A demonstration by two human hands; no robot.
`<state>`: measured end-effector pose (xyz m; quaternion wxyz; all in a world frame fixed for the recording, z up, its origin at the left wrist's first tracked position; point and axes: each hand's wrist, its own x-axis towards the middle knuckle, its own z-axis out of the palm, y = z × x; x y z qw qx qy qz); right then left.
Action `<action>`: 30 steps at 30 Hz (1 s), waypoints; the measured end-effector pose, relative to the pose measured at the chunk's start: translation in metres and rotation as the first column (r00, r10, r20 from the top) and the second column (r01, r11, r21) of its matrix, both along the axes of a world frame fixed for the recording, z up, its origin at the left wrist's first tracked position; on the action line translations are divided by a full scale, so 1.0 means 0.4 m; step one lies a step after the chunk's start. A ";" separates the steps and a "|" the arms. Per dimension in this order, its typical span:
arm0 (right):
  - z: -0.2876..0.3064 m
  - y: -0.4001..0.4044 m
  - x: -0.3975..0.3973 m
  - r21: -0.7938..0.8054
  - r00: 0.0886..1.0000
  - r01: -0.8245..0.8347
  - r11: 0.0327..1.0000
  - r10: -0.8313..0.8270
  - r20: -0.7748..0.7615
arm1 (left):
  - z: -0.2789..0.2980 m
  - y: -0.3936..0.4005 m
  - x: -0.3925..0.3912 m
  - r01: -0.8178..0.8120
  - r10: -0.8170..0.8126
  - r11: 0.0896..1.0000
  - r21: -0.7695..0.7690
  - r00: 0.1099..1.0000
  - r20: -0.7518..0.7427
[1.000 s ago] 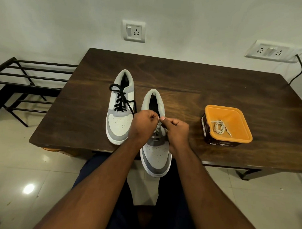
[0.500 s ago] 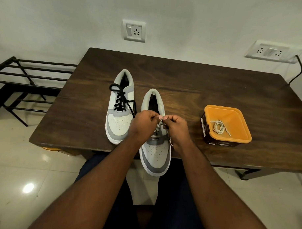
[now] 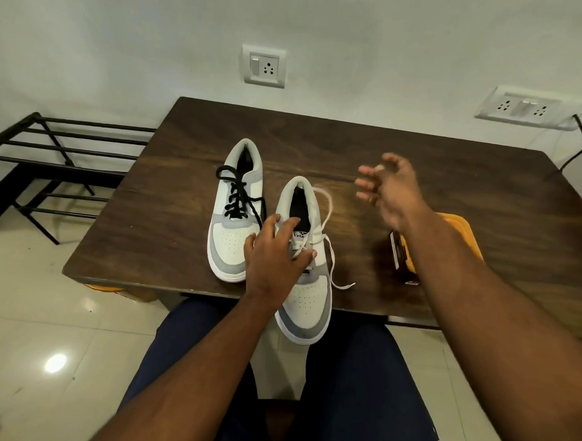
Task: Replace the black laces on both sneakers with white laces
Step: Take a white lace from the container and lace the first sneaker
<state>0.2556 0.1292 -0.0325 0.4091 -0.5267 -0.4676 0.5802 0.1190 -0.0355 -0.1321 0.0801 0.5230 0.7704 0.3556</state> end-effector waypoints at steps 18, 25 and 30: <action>-0.053 0.017 -0.011 0.424 0.612 -0.476 0.770 -0.055 0.789 | -0.040 -0.006 -0.003 0.071 -0.089 0.989 0.129 0.985 0.145; -0.137 -0.042 -0.048 0.129 0.737 -0.377 0.917 0.213 0.641 | -0.010 0.010 -0.021 0.050 -0.063 0.989 0.137 0.994 0.089; -0.228 -0.198 0.017 0.087 0.904 -0.343 0.935 0.303 0.303 | -0.022 0.004 -0.008 0.035 -0.070 0.980 0.196 0.983 0.171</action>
